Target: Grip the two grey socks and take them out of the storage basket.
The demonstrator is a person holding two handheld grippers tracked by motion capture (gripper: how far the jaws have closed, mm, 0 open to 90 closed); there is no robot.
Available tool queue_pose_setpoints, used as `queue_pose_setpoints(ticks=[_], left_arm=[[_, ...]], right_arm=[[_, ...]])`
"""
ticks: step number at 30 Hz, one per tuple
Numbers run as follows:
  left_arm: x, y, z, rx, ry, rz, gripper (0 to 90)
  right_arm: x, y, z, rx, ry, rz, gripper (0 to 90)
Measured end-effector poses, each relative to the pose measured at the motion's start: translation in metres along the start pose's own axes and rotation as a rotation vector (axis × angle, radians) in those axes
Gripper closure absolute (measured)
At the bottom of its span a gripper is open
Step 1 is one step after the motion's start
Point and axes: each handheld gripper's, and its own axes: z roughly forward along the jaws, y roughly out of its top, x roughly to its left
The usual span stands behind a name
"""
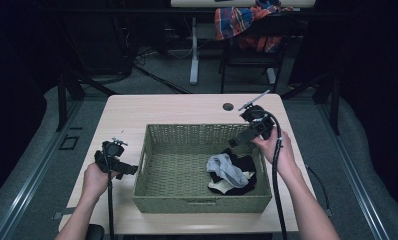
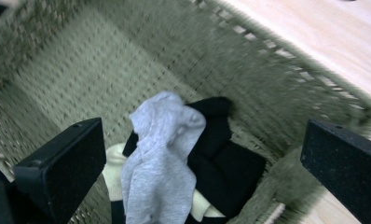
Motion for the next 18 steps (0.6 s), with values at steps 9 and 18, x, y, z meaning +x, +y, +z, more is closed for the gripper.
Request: queue_pose_setpoints(ticks=[9,18], left_arm=[[-0.001,0.004,0.001,0.0,-0.007,0.01,1.0],[0.0,0.004,0.0,-0.006,-0.007,0.004,1.1]], right_arm=[[0.012,-0.005,0.028,0.077,0.015,-0.04,0.2],[0.022,-0.01,0.05,0.188,0.047,-0.066,18.8]])
